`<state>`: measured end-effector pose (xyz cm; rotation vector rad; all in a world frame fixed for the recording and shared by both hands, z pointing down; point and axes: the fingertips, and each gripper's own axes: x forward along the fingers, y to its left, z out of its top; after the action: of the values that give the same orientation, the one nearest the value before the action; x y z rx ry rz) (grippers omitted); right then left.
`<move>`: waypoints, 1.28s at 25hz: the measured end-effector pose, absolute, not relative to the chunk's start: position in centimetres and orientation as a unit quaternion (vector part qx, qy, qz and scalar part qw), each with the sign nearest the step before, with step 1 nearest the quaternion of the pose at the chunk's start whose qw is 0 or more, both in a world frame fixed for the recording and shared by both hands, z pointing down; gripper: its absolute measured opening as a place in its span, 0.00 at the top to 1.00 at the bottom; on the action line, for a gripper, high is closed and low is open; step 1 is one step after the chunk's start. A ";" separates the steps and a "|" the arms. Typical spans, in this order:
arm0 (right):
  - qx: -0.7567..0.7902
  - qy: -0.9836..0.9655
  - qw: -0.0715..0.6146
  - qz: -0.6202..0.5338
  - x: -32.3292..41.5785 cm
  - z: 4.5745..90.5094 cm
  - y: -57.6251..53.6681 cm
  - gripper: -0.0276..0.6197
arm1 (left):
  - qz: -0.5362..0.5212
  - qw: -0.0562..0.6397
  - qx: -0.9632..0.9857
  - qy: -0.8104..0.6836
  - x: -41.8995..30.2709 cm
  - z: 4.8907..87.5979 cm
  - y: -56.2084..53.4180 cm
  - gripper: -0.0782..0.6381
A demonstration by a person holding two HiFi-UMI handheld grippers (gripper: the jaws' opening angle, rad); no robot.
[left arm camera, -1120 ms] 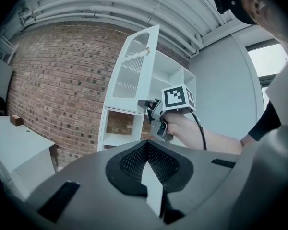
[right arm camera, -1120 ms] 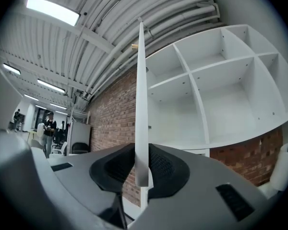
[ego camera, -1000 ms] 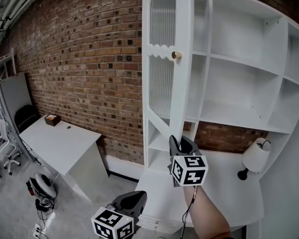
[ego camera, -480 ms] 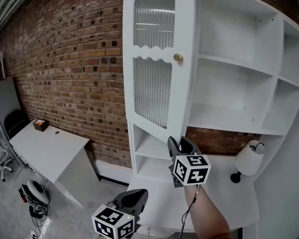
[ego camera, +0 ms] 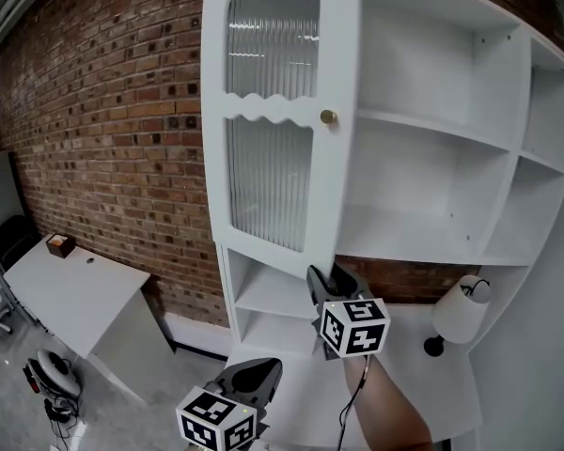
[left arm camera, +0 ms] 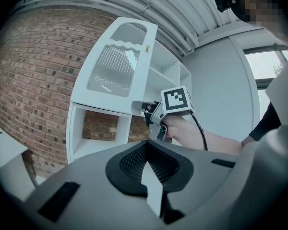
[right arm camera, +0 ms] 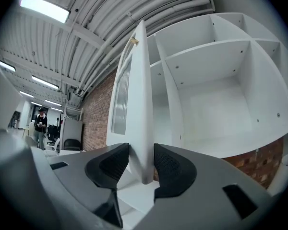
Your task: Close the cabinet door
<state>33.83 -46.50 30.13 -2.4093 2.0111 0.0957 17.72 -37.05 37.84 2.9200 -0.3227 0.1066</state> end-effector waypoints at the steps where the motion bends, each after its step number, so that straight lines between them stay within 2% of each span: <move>1: -0.772 0.635 -0.006 0.035 34.3 30.1 -46.6 0.68 | 0.036 0.101 0.988 -0.108 18.2 37.8 -37.2 0.88; 5: -0.783 0.621 -0.009 0.032 36.2 30.0 -46.8 0.57 | 0.037 0.102 0.989 -0.103 19.5 37.7 -37.6 0.88; 8: -0.785 0.618 -0.009 0.028 37.2 30.0 -47.3 0.53 | 0.038 0.102 0.989 -0.101 20.1 37.8 -38.0 0.88; 32: -0.798 0.602 -0.017 0.027 41.9 29.8 -50.8 0.52 | 0.055 0.112 0.985 -0.115 21.7 39.0 -41.8 0.88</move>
<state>41.89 -50.82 29.81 -2.5346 1.9127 0.0842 21.75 -41.77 39.05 2.8926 -0.3379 0.1606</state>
